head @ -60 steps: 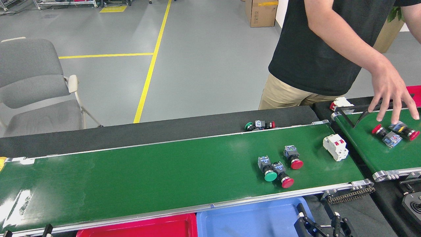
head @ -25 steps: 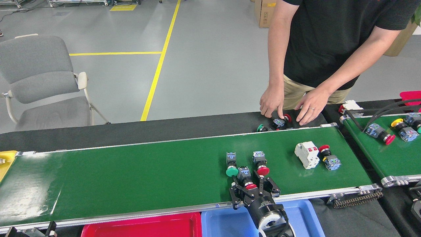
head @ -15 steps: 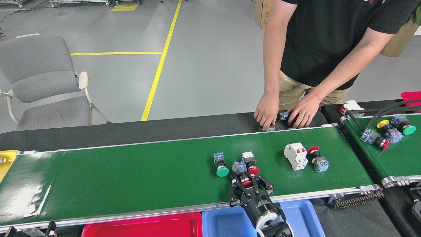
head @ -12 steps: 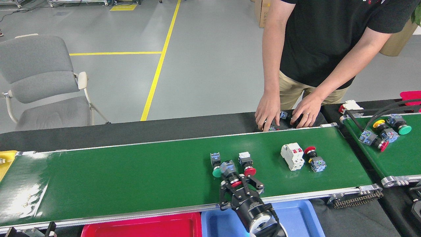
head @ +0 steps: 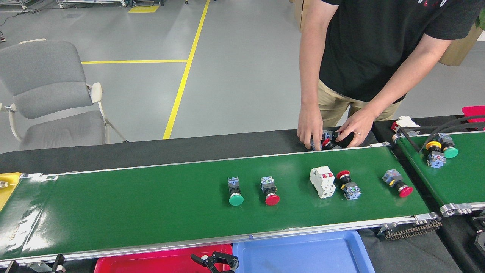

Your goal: Pick switch part from conveyor to tray

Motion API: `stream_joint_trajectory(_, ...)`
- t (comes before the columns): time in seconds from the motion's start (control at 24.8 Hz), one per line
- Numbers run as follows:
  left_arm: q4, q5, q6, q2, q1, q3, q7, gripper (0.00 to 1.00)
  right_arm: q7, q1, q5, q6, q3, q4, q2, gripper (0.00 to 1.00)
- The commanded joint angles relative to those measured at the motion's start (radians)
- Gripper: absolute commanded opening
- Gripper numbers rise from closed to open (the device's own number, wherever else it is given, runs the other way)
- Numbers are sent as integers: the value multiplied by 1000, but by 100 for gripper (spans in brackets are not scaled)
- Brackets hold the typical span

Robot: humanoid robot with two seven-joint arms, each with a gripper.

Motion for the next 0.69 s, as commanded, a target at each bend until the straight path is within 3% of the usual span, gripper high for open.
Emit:
stream_joint_trajectory(0.0,-10,0,0,9,4,7,6,100,-16,64,-15,33,-154,-62,-10,98)
stream_joint_trajectory(0.12,-10,0,0,9,4,8,4,100,-116,191,-16,156,-397,-100,24,98)
stream_joint_trajectory(0.2,-10,0,0,7,4,8,4,100,-216,236,-18,222,-481,-100,26,98)
stream_joint_trajectory(0.28,-10,0,0,6,4,8,6,100,-231,248,-19,266,-515,-101,26,98)
stream_joint_trajectory(0.4,-10,0,0,7,2,5,6,100,-223,217,-18,354,-523,-100,29,98)
stream_joint_trajectory(0.65,-7,-3,0,9,-10,4,4,100,-94,38,42,412,-460,0,27,98)
